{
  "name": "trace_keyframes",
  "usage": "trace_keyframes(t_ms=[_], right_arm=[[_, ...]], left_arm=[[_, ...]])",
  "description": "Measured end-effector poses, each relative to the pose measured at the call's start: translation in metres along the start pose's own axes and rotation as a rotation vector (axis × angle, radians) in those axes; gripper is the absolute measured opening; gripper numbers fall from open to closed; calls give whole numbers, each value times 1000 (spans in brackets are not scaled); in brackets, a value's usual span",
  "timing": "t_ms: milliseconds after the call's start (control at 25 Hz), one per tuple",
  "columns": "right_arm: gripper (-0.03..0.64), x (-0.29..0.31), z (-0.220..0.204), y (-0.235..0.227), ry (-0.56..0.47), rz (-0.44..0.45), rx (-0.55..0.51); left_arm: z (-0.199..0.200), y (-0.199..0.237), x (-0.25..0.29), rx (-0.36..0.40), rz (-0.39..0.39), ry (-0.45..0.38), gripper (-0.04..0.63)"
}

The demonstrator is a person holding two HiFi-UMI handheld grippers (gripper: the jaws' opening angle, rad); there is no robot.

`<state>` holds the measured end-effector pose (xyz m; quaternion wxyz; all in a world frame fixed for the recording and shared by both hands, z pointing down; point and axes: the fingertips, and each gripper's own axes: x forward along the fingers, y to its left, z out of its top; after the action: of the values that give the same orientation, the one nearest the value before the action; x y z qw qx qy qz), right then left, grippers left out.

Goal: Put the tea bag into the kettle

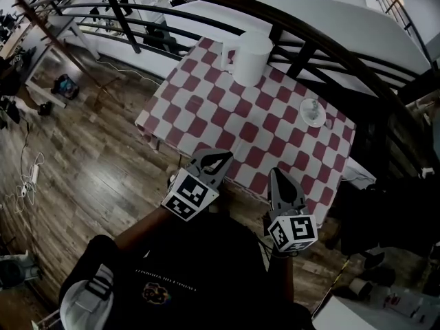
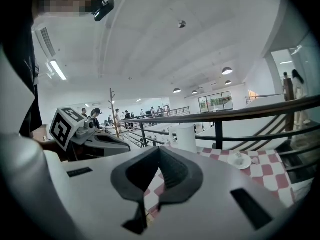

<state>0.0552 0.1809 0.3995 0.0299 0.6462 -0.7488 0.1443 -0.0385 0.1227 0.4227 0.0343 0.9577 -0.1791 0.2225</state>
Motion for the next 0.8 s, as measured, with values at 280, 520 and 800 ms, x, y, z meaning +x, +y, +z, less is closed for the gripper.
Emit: trace_keyframes(t_ms=[280, 520, 800], right_arm=[[12, 21, 11, -9, 8, 8, -34], [12, 40, 20, -16, 5, 18, -54], [12, 61, 34, -26, -13, 35, -70]], left_arm=[[10, 36, 6, 7, 57, -12, -3], [21, 58, 15, 20, 83, -25, -3], [34, 77, 27, 45, 107, -29, -3]])
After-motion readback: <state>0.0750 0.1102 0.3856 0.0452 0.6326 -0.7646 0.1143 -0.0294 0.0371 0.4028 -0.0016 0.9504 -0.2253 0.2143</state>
